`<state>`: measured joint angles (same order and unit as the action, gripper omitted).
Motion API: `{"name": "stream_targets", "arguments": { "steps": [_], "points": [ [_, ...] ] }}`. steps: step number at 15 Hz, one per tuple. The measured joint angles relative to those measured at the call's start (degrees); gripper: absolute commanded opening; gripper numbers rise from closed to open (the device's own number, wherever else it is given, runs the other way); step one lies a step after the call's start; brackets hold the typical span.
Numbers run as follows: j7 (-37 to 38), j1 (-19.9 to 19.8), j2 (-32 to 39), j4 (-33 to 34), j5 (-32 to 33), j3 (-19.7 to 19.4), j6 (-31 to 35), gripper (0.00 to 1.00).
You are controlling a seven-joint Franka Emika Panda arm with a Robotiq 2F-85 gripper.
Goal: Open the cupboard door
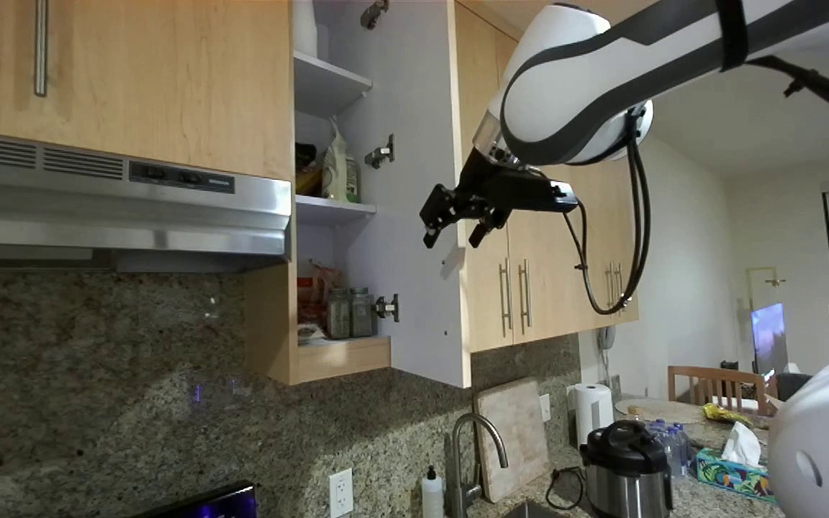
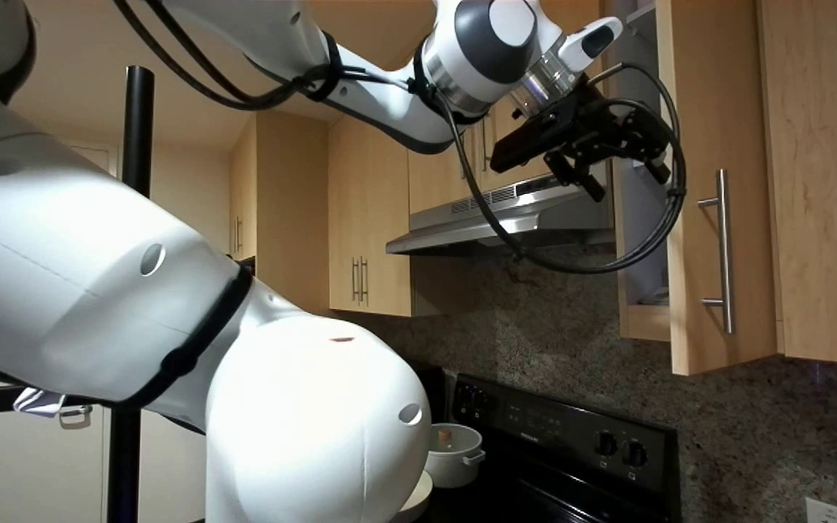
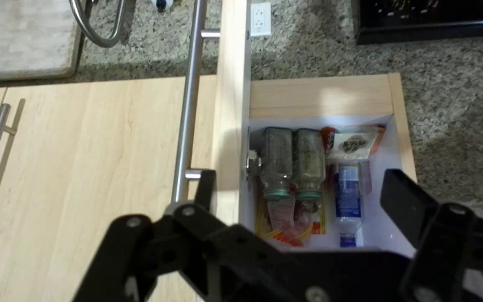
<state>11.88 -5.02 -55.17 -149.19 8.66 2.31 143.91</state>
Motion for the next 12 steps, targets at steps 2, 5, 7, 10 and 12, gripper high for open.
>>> {"name": "stream_targets", "arguments": {
  "steps": [2, 5, 7, 10, 12],
  "points": [
    [-0.28, 1.65, -1.79, -1.70, -0.56, -1.05, -2.50, 1.00],
    [-0.28, 2.13, -4.04, -3.96, -2.03, -1.83, -4.87, 1.00],
    [-0.28, 2.10, -5.13, -5.32, -3.06, -2.39, -5.30, 1.00],
    [-0.15, 1.42, -6.42, -6.92, -4.43, -3.30, -5.51, 1.00],
    [-0.06, 0.18, -7.43, -7.91, -5.09, -4.07, -6.12, 1.00]
  ]
}}
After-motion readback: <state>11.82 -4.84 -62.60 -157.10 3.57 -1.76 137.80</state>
